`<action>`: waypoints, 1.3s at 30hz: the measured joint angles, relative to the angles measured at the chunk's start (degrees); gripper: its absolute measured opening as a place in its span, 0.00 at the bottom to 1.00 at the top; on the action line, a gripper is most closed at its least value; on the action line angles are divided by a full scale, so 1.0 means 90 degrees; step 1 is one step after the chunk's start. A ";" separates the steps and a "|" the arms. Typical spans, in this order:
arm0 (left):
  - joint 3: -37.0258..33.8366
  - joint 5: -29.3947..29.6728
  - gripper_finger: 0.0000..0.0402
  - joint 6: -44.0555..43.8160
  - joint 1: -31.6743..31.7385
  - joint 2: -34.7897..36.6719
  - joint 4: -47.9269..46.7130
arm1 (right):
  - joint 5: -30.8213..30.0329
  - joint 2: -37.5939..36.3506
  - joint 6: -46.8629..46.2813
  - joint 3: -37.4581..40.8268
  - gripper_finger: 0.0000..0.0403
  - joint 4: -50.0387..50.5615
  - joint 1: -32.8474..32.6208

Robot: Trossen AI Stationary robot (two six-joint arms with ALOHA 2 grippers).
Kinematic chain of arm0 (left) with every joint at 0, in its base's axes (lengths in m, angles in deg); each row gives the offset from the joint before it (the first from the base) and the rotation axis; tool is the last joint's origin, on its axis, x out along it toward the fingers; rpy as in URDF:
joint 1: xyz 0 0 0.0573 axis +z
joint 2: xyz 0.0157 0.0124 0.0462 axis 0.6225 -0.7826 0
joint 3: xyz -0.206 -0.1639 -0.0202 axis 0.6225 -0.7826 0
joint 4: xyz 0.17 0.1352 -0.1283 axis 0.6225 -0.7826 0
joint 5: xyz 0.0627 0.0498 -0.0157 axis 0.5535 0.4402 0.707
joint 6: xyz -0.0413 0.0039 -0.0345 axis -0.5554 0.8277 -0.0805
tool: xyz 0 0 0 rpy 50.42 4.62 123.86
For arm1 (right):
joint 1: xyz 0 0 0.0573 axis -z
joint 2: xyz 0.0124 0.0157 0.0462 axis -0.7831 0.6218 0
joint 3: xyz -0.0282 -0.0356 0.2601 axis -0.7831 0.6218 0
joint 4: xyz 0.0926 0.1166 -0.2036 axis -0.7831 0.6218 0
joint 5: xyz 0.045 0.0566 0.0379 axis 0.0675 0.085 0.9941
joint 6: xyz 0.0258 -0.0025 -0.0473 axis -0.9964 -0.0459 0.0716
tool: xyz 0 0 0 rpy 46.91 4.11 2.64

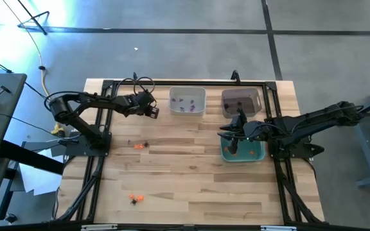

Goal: Sort Halloween decoration
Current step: Put the orange spider toy into the green bin

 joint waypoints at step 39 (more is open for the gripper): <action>-0.0043 0.0236 0.01 0.0056 -0.0810 0.1903 0.0101 | 0.0000 0.0000 0.0001 0.0000 0.33 -0.0002 0.0001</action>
